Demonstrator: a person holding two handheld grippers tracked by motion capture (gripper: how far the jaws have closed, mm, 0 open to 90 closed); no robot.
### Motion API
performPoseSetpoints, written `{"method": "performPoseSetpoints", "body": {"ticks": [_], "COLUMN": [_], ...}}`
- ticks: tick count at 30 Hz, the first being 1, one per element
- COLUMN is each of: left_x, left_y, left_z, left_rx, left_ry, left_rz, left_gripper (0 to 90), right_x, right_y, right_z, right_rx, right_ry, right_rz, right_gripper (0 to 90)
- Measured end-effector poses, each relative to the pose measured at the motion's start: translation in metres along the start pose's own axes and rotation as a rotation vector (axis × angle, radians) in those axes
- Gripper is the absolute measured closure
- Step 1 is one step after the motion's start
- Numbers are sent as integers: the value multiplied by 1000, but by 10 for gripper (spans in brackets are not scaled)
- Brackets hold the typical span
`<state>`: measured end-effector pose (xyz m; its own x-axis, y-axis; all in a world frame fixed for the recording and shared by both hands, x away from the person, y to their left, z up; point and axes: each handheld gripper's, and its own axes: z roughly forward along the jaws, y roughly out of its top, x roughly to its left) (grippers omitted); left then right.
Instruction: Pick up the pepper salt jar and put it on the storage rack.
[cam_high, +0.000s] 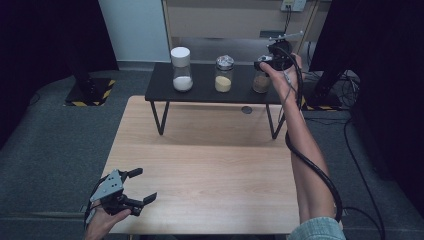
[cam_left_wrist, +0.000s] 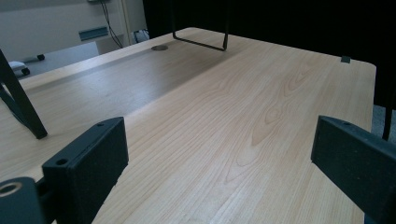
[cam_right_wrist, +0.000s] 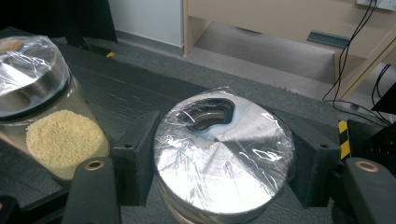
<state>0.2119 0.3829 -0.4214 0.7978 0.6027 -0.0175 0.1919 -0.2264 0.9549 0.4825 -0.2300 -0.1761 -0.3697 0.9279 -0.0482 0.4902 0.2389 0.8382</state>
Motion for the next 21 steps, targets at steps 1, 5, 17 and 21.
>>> {"method": "performPoseSetpoints", "body": {"ticks": [1,5,17,21], "left_x": [0,0,-1,-1], "left_y": [0,0,1,1], "left_z": [0,0,0,-1], "left_rx": [1,1,4,2], "left_ry": [0,1,2,5], "left_rz": [0,2,6,9], "left_gripper": [28,28,28,28], "right_x": [-1,-4,-3,-2], "right_y": [-1,-3,-15,-19], "right_z": [0,1,1,-3], "right_rx": [0,-7,-72,-113], "right_ry": [2,7,1,4], "right_rz": [0,9,-12,-3], "right_gripper": [357,357,225,89]}}
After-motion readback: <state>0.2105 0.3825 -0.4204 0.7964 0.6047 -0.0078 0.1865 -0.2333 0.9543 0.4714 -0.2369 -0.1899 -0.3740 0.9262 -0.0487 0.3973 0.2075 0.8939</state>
